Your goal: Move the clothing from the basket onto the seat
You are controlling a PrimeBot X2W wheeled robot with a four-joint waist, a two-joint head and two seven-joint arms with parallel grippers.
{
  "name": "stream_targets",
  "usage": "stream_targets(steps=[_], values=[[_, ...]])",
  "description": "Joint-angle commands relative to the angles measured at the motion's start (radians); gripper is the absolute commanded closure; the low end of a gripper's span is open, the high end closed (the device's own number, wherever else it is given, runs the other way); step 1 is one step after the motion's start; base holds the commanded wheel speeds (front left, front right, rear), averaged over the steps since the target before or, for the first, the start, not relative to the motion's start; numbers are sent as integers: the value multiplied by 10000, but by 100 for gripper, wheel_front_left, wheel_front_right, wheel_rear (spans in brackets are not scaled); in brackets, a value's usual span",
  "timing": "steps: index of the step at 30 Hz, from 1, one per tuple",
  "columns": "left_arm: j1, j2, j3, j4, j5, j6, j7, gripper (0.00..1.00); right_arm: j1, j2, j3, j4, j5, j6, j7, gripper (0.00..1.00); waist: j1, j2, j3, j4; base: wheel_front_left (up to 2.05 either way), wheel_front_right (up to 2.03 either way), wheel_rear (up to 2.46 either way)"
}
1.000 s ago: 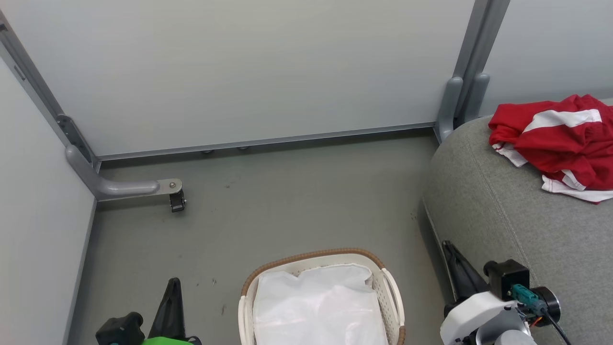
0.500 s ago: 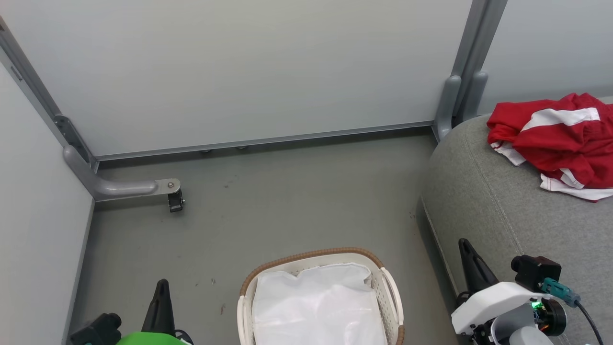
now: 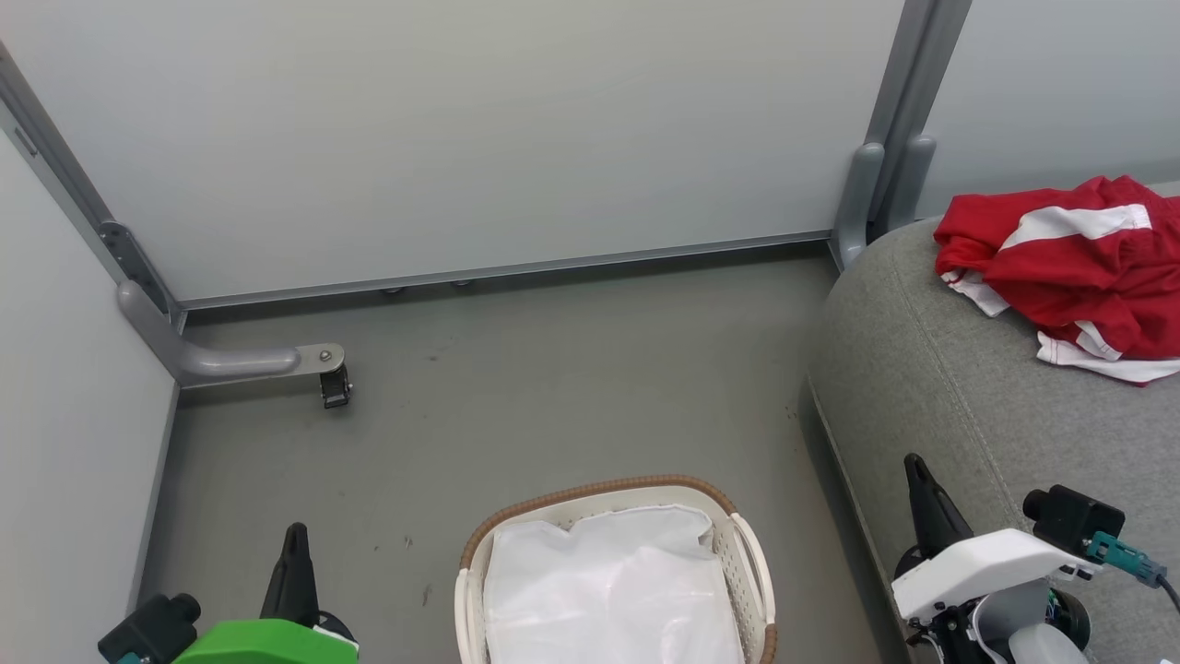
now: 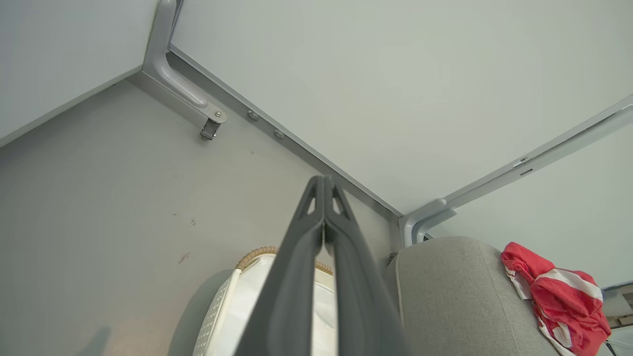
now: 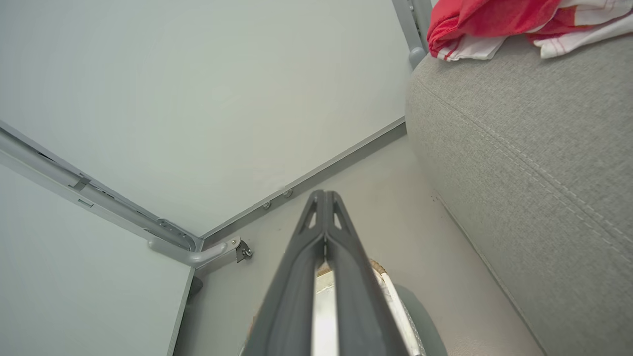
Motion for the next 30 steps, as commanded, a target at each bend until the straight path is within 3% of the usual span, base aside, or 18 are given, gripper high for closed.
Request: stream_targets(steps=[1,30], values=[[-362,18,102,-163,-335,-87,75,100,-167,-41,-92,-197,380,-4,97,100,0,0,3,-4,0,0,0],[-790,24,629,-377,-3362,-192,1018,100,-176,-63,-659,-543,3997,-8,1042,100,0,0,57,-99,0,0,0]])
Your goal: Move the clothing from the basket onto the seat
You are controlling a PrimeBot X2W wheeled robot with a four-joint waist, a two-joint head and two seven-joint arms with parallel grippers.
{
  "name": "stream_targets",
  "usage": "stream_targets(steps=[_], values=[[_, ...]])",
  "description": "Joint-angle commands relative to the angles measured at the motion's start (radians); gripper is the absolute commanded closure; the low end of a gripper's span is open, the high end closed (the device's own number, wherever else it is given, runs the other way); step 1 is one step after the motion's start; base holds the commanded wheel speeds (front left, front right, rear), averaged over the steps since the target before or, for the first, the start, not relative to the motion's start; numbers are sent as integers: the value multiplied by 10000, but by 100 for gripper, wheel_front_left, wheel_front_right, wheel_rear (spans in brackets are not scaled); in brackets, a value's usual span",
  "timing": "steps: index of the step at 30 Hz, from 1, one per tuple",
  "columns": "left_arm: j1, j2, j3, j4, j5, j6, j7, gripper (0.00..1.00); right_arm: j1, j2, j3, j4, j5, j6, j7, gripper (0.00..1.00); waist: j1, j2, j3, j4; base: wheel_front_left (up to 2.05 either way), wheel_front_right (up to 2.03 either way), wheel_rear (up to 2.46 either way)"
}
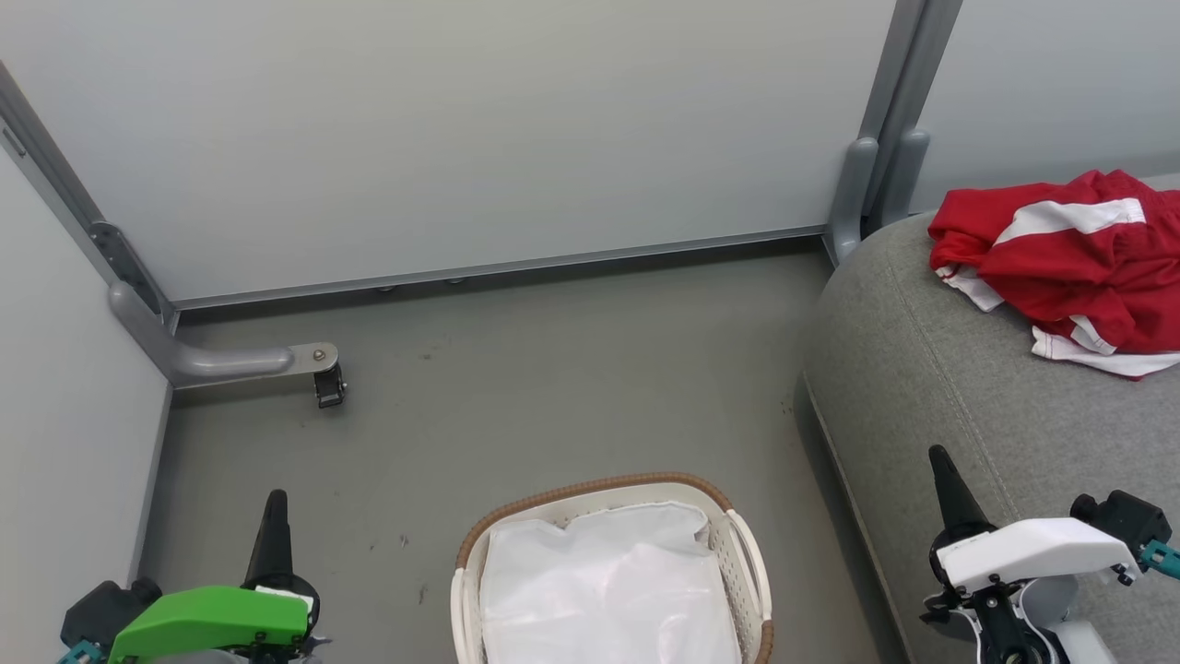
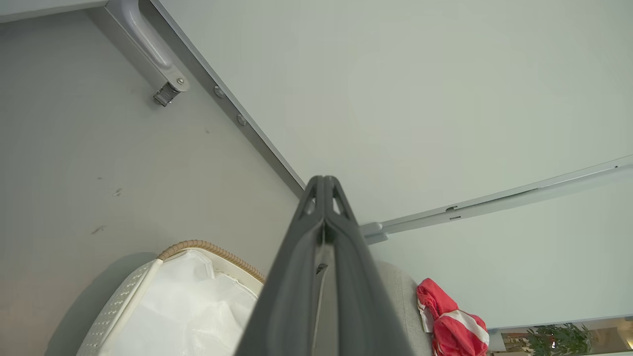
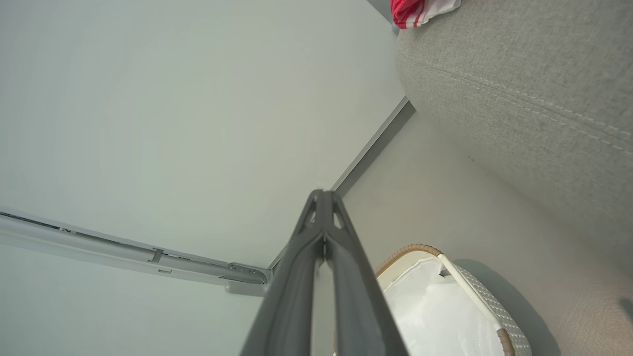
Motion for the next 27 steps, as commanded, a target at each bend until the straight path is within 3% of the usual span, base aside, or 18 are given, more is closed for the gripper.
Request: stream_targets(steps=[1,27], values=[[-290,26,75,-144,-262,-56,56,100,-159,-51,-74,-156,283,-6,72,100,0,0,2,-4,0,0,0],[-595,29,442,-273,-2341,-138,708,100,-164,-67,-467,-390,2789,-8,734,100,0,0,52,-90,0,0,0]])
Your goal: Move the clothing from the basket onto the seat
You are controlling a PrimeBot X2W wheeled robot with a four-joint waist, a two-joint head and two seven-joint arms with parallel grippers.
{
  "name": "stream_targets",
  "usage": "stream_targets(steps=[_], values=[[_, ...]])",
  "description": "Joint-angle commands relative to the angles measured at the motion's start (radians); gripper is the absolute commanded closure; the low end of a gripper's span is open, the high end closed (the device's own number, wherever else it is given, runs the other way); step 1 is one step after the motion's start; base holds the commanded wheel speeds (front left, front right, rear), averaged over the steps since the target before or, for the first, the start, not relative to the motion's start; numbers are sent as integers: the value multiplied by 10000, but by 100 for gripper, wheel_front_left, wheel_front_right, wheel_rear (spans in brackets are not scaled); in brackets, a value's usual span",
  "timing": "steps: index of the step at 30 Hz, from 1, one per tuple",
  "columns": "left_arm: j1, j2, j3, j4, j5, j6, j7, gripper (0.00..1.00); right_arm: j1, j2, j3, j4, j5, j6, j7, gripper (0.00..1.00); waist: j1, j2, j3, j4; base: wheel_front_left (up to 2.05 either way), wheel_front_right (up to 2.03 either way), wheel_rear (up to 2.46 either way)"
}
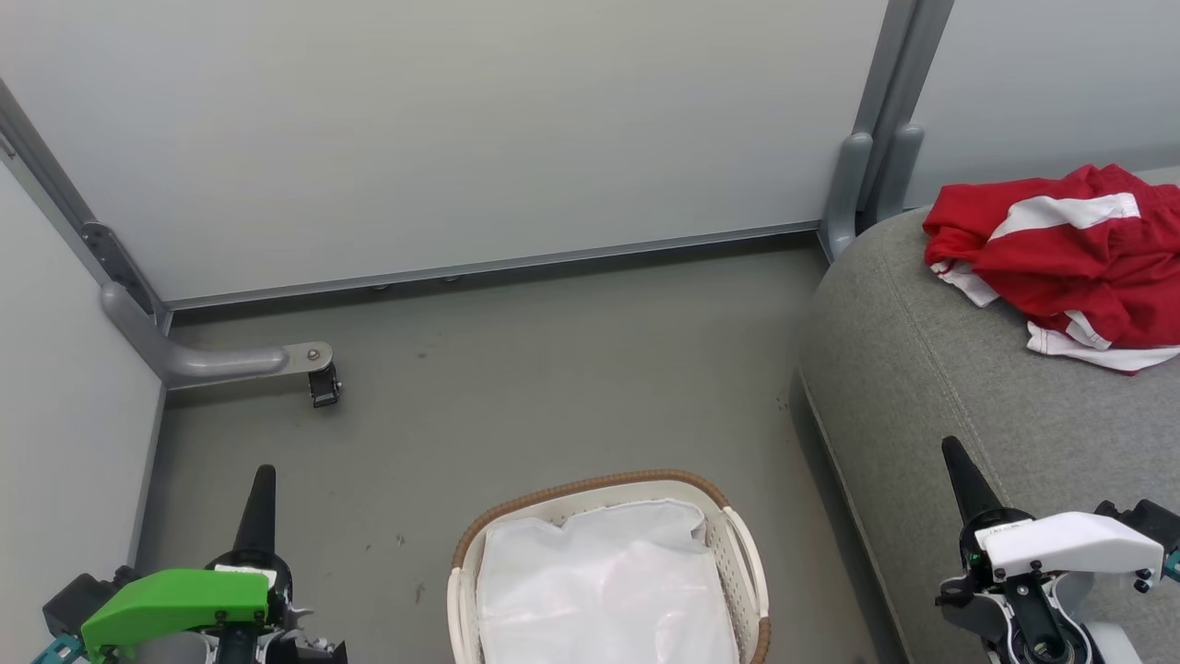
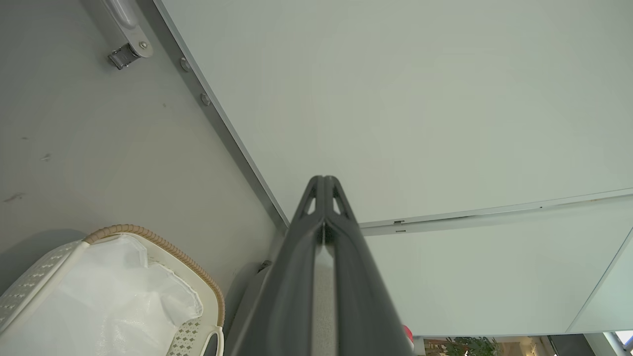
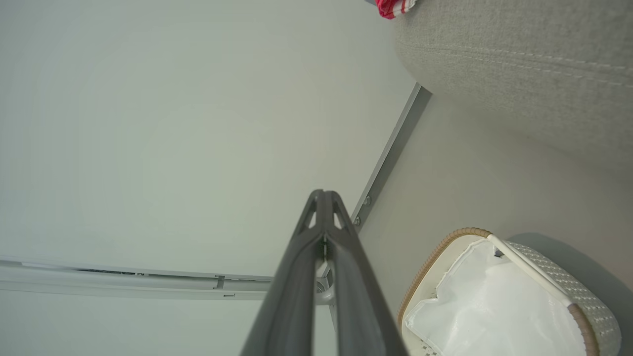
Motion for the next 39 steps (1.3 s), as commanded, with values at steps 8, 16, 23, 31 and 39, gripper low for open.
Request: stream_targets(steps=[8,16,23,31,39], values=[[-329,28,157,-120,-680,-77,225,100,-146,-59,-157,-173,843,-7,238,100,0,0,16,-28,0,0,0],[-404,29,244,-154,-1220,-97,384,100,-140,-63,-254,-231,1465,-8,403,100,0,0,31,-54,0,0,0],[-477,31,327,-181,-1649,-117,510,100,-139,-65,-337,-276,1983,-7,520,100,0,0,45,-77,0,0,0],[-514,32,410,-203,-2109,-124,651,100,-136,-70,-420,-323,2538,-8,686,100,0,0,60,-103,0,0,0],[-567,33,478,-233,-2521,-148,794,100,-131,-72,-501,-368,3039,-9,805,100,0,0,74,-129,0,0,0]])
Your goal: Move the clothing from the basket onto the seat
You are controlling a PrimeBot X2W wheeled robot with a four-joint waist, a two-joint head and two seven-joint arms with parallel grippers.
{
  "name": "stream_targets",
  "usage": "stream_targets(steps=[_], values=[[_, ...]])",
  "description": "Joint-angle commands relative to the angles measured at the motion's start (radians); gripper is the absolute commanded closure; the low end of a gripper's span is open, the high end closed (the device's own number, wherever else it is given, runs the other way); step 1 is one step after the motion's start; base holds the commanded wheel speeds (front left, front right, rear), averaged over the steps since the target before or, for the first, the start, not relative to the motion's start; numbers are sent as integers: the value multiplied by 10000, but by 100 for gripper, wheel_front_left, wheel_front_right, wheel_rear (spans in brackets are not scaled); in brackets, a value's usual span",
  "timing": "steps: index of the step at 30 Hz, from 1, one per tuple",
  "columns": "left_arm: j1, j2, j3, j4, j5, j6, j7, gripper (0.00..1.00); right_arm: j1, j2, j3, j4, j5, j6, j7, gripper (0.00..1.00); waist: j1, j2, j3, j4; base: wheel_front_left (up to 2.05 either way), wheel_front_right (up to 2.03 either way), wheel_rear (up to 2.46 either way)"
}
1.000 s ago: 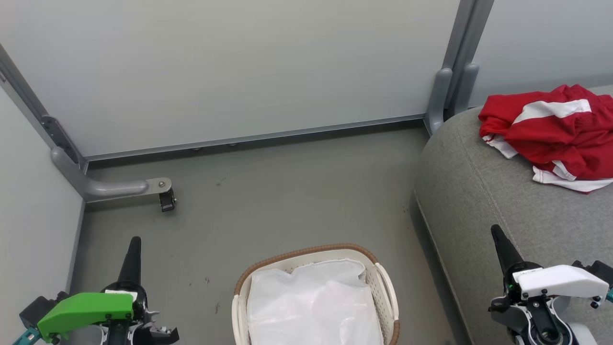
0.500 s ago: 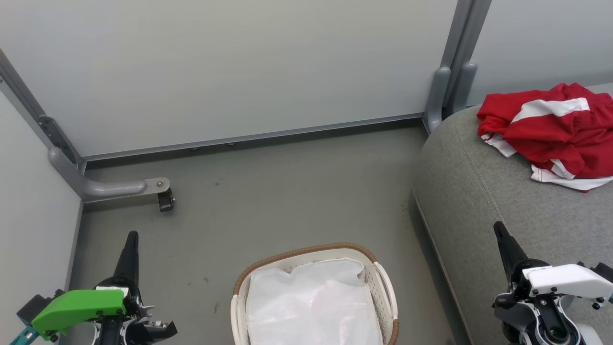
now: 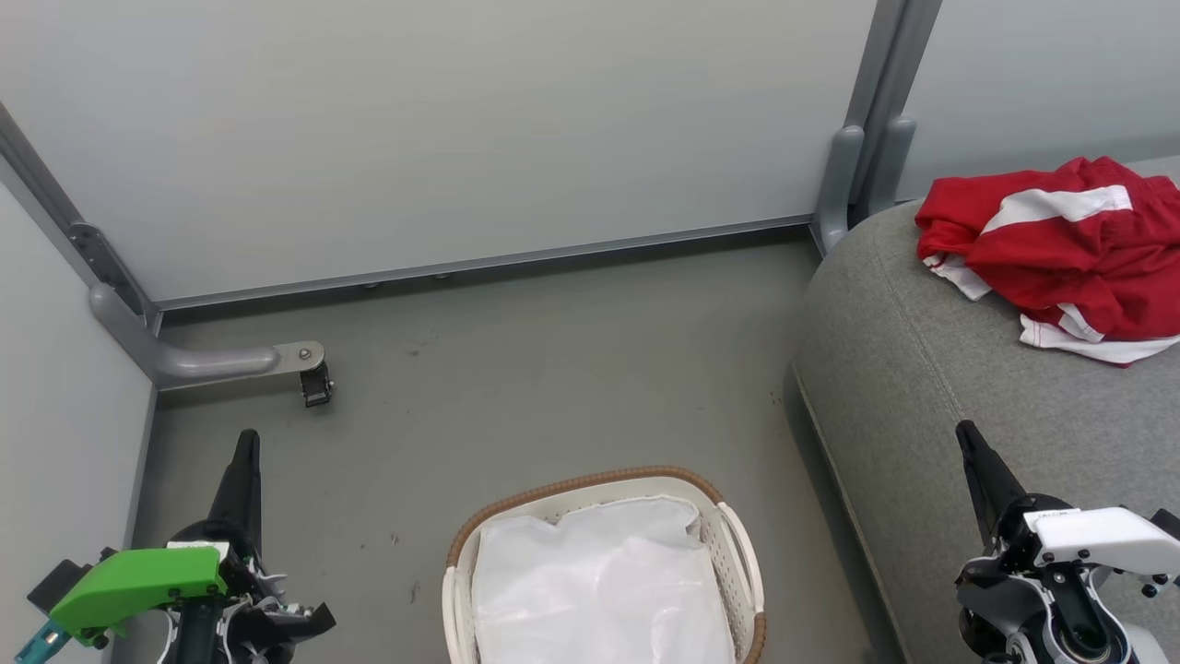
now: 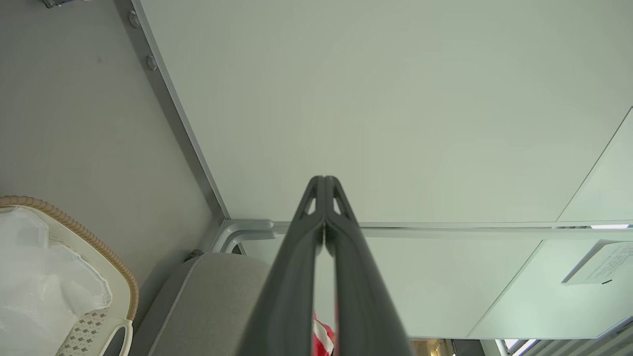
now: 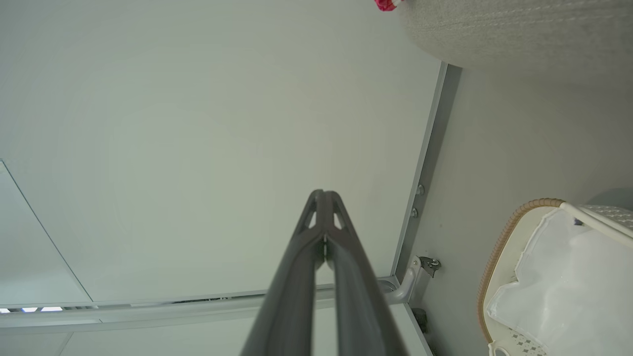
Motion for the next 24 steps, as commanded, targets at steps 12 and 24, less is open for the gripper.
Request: stream_targets(steps=[12,24], values=[[-126,33,36,-37,-65,-60,41,100,-84,-53,-32,-50,81,-7,33,100,0,0,1,-1,0,0,0],[-125,33,36,-38,-65,-60,41,100,-83,-54,-31,-50,81,-7,33,100,0,0,1,-1,0,0,0]])
